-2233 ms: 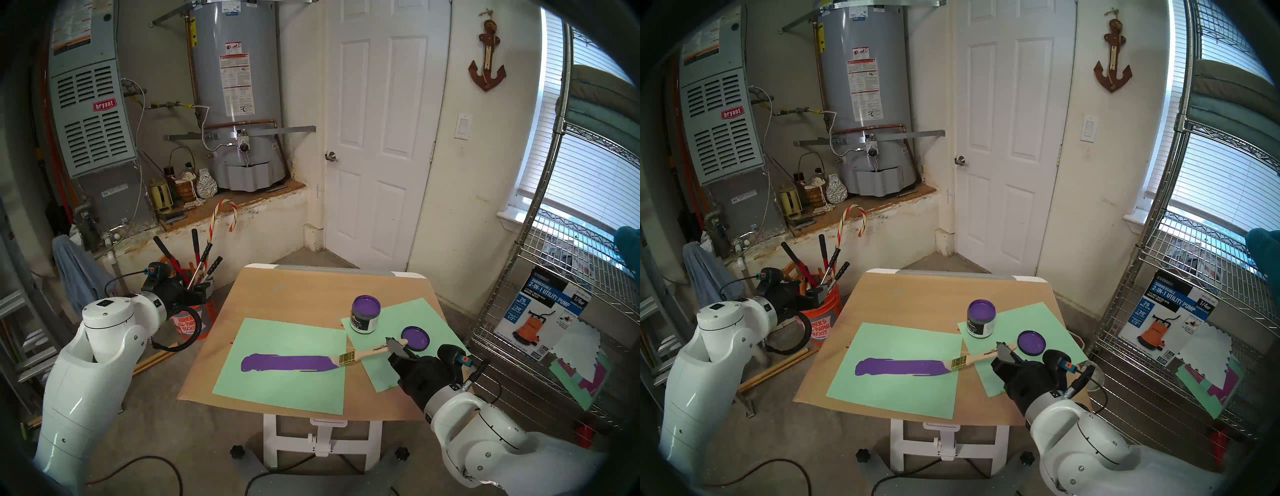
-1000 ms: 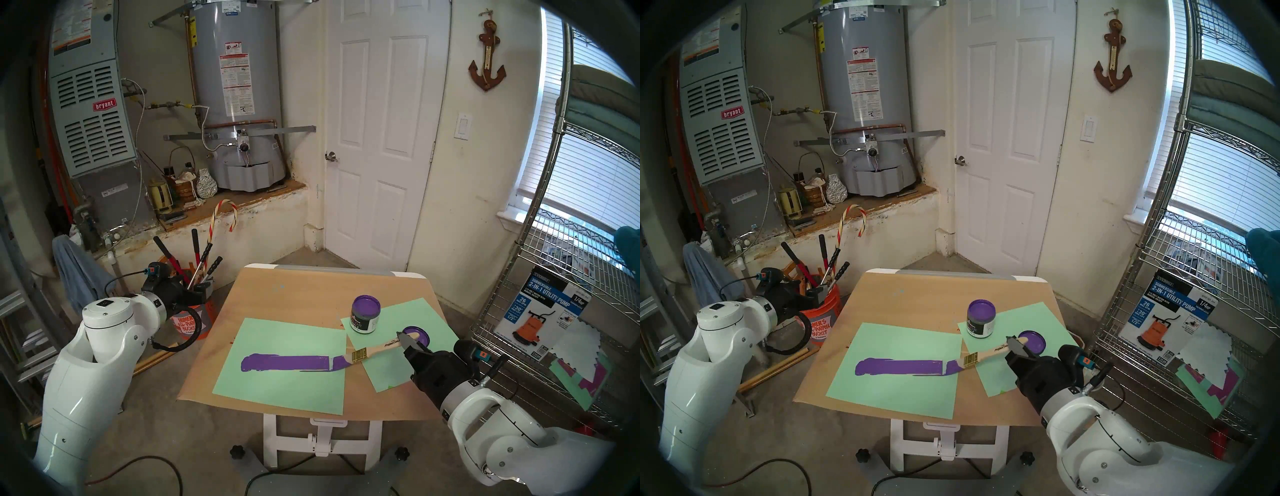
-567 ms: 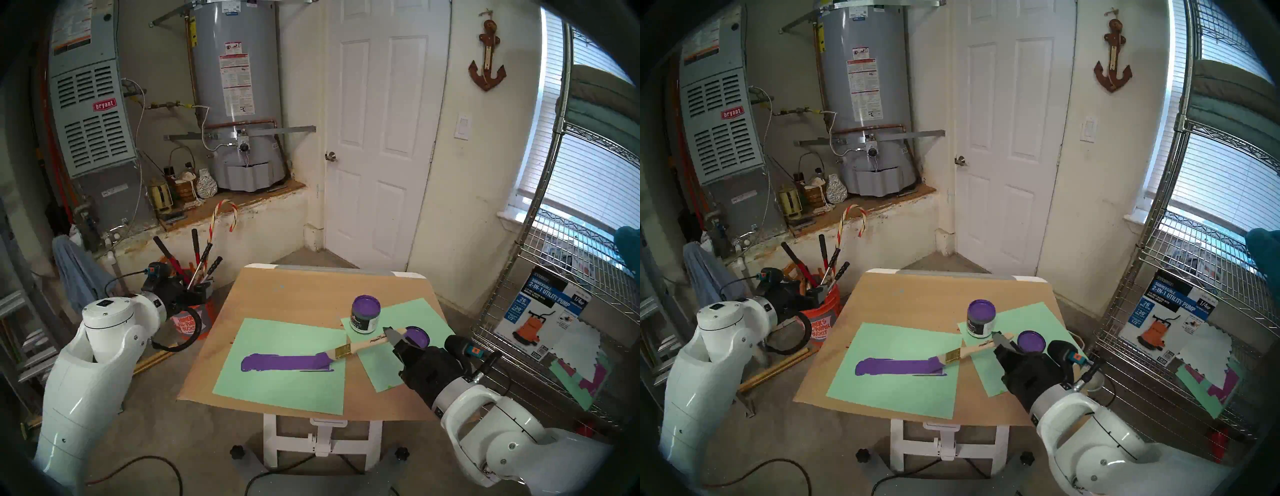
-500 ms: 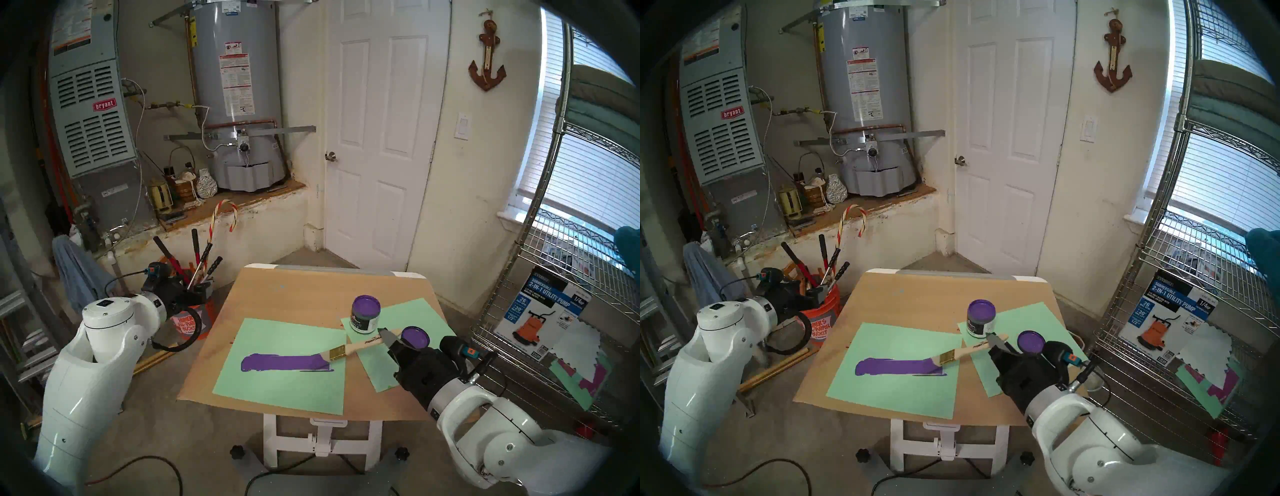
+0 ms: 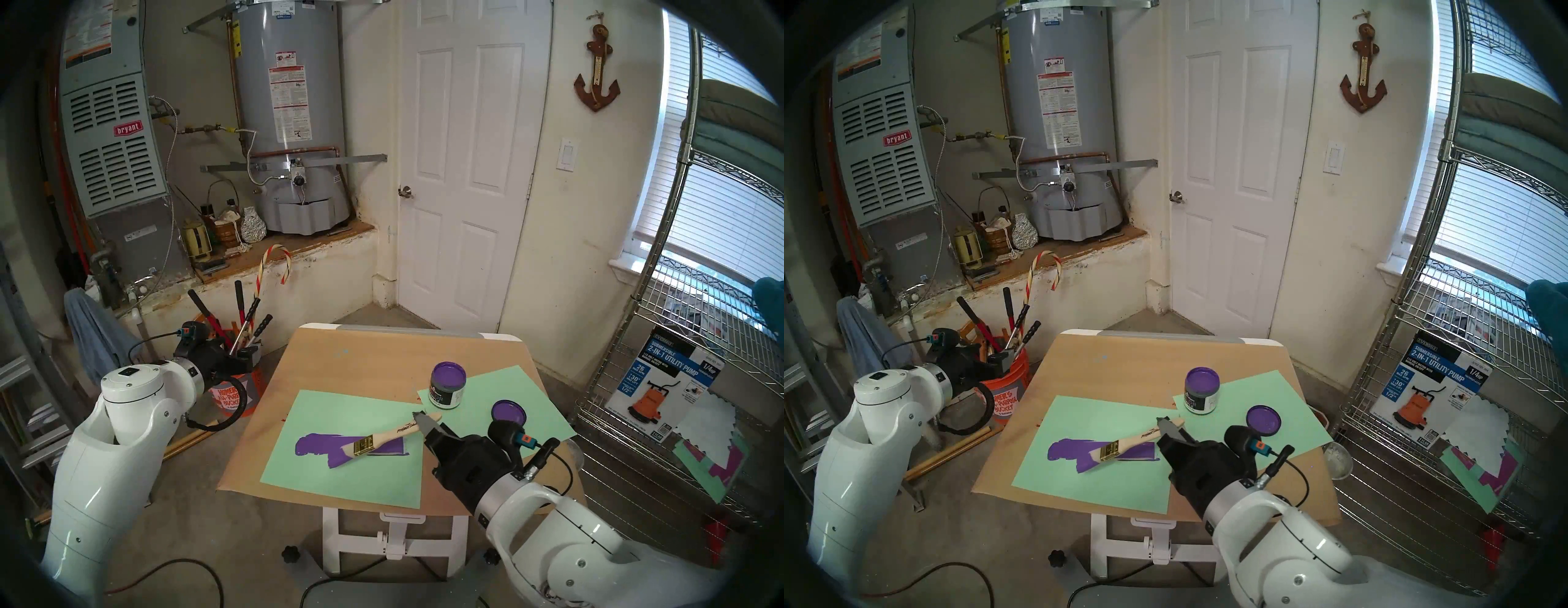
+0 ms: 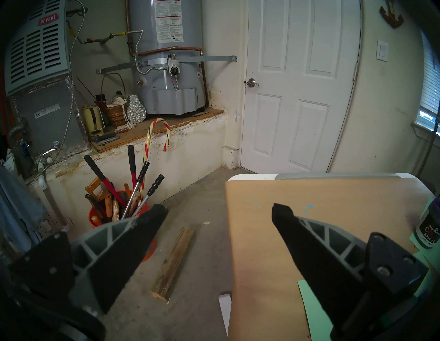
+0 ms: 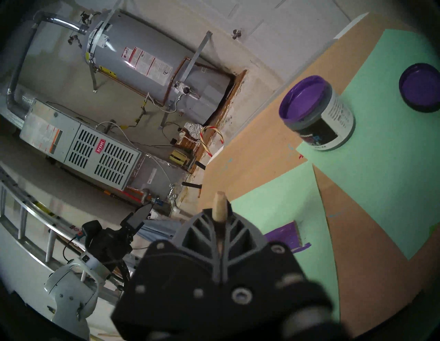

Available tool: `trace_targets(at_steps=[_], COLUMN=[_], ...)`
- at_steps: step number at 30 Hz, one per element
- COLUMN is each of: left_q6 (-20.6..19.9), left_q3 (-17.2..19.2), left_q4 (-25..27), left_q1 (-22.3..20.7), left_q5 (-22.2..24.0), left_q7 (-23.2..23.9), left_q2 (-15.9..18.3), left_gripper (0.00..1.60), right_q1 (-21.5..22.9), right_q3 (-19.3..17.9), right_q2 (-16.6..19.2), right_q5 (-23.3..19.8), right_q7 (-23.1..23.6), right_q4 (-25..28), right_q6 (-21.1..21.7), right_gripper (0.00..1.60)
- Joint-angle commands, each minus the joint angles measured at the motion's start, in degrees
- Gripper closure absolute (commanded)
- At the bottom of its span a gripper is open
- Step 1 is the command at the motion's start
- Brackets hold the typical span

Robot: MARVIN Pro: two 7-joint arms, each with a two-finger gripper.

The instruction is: Pick up brush, dip the brush into paint, and paint the wood

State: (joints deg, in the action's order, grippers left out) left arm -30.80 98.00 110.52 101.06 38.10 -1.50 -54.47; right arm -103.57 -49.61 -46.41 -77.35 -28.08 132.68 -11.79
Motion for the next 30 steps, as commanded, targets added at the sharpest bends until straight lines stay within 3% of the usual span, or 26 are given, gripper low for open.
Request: trace_targets(at_steps=[1,4,7,14,30], left_q6=[0.2,0.2,0.2,0.2,0.2], left_q3=[0.6,0.6,0.6,0.6,0.7], left_q4=[0.9,0.9,0.9,0.9,1.0], left_q1=[-0.4,-0.4,-0.3,-0.3,-0.3], left_q5=[0.1,0.1,0.1,0.1,0.1], left_q7=[-0.1,-0.1,-0.1,-0.1,-0.1], left_q2=[0.1,0.1,0.1,0.1,0.1], left_gripper=[0.0,0.0,0.0,0.0,0.0], right_q1=[6.8,7.6,9.7,10.9,12.8], right_q3=[3.8,4.8,6.7,7.5,10.2], right_q2=[-6.8,-7.6,-10.8,-13.3,-12.4], right_q5=[1.9,2.6,3.7,5.5,5.2], right_q7=[-1.7,-2.2,-3.9,-5.6,-7.4], right_q4=[-1.3,-2.2,-4.3,-6.1,-7.6], right_q6=[-0.7,-1.2,-2.1,-2.6,-4.6], right_gripper=[1.6,1.6,1.6,1.6,1.6])
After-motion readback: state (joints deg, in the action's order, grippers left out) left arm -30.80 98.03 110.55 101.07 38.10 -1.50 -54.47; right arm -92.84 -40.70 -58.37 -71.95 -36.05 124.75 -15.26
